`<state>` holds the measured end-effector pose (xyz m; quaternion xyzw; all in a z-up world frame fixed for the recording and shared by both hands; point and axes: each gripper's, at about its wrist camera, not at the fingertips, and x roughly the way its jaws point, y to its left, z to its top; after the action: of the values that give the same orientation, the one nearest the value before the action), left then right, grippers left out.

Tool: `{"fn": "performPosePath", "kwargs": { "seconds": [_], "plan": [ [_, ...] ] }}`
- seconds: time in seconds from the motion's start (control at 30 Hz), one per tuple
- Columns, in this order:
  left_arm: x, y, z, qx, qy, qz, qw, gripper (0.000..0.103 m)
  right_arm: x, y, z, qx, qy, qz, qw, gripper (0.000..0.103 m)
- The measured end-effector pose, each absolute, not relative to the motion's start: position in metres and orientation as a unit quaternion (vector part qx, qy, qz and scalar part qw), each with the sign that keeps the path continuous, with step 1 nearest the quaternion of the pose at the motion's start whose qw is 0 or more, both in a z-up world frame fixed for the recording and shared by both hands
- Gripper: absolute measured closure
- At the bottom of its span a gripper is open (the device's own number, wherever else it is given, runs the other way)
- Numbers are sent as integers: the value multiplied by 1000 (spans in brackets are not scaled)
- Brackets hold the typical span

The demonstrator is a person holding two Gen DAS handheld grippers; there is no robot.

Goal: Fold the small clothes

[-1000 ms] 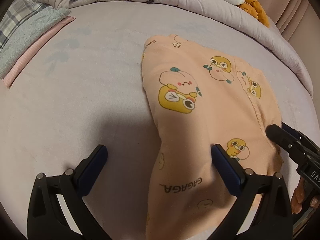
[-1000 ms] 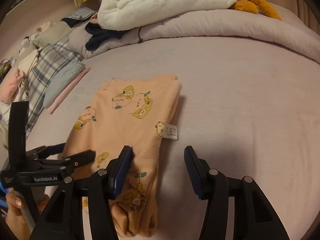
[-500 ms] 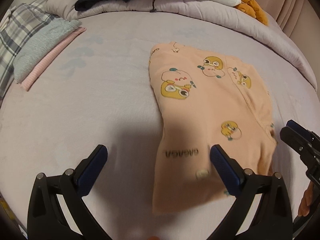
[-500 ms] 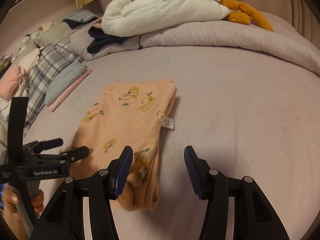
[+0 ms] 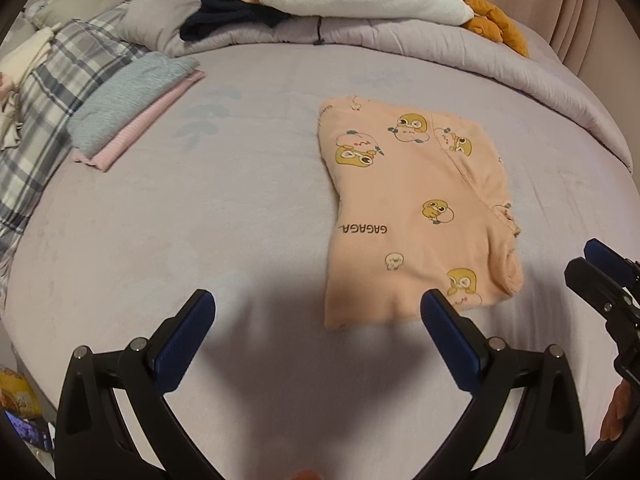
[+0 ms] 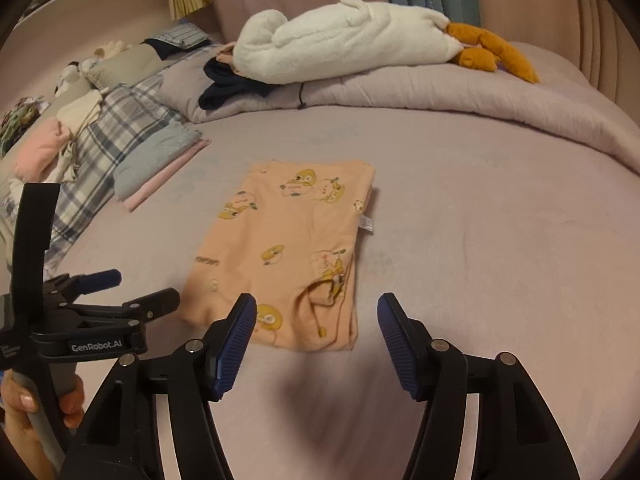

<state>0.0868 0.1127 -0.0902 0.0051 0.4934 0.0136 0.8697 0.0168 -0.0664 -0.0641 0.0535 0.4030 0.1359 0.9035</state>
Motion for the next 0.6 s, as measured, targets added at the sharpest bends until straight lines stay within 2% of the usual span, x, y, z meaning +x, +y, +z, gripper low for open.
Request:
{"fn": "performPosePath", "kwargs": {
  "seconds": [0.23,0.47,0.6],
  "plan": [
    [65,112,-70,22,470,29,882,0,-5,-59,-48,38,380,127,916,31],
    [49,113,-56,34,451,42,891,0,-23,-55,-37,34,359,123,925,18],
    [40,113,-50,34,444,43,894,0,-31,-52,-31,27,351,122,928,16]
  ]
}}
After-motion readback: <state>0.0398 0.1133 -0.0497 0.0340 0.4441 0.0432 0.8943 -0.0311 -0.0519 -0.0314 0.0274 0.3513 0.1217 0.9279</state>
